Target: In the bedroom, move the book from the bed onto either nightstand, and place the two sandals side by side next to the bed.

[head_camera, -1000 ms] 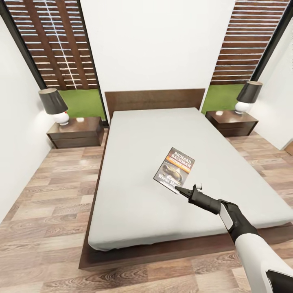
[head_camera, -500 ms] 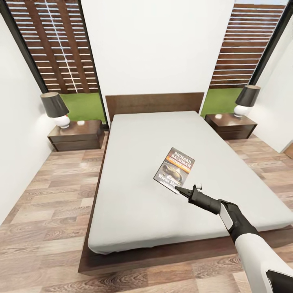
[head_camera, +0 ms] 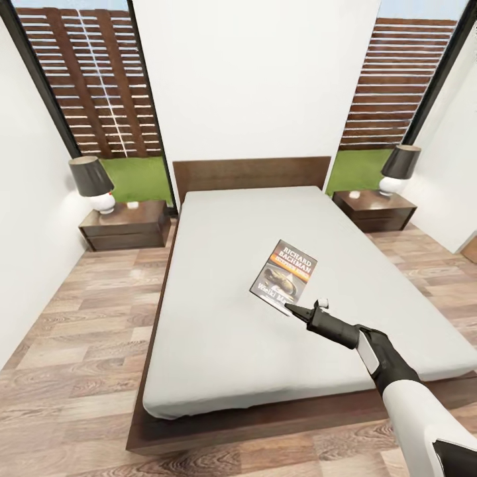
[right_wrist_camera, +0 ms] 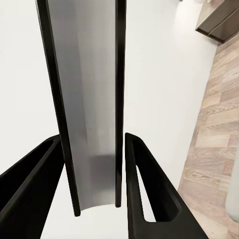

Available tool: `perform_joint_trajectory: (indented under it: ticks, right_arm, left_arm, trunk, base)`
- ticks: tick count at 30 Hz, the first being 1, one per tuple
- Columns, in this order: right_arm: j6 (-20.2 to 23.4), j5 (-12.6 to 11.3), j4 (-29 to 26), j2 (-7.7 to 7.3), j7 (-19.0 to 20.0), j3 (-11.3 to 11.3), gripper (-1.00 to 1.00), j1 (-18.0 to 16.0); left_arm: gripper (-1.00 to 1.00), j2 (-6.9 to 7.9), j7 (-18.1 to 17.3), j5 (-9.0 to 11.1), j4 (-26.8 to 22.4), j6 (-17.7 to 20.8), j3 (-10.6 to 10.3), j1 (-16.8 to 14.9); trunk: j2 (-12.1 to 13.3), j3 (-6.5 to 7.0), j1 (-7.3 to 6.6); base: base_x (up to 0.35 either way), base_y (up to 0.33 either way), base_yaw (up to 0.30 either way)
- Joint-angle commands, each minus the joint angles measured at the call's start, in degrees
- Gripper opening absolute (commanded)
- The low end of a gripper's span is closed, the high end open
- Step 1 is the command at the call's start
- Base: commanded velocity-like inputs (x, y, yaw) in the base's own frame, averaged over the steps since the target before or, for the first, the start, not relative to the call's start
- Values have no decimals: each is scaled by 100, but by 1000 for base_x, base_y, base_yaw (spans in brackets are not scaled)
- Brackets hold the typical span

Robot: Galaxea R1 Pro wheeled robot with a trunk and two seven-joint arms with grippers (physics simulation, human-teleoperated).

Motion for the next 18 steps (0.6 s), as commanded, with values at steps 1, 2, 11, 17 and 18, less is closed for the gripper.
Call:
perform_joint_trajectory:
  ticks: [1, 2, 11, 17, 18]
  right_arm:
    - [48, -13, 2, 0, 6, -3, -100, -4]
    - [46, -13, 2, 1, 6, -3, -100, -4]
    - [38, -13, 2, 4, 7, 10, -100, -4]
    - [33, -13, 2, 4, 7, 48, -100, -4]
    - [32, -13, 2, 4, 7, 54, -100, -4]
  left_arm:
    - [100, 0, -4, 48, 4, -27, -2, -4]
    - [100, 0, -4, 48, 4, -27, -2, -4]
    - [100, 0, -4, 48, 4, -27, -2, -4]
    - [100, 0, -4, 48, 4, -27, -2, -4]
    - [100, 0, -4, 48, 4, -27, -2, -4]
  trunk:
    - [-10, 0, 3]
    - [-10, 9, 3]
    - [-10, 92, 3]
    - [-10, 148, 3]
    - [-10, 157, 3]
  base:
    - [0, 0, 0]
    - [0, 0, 0]
    - [0, 0, 0]
    - [0, 0, 0]
    - [0, 0, 0]
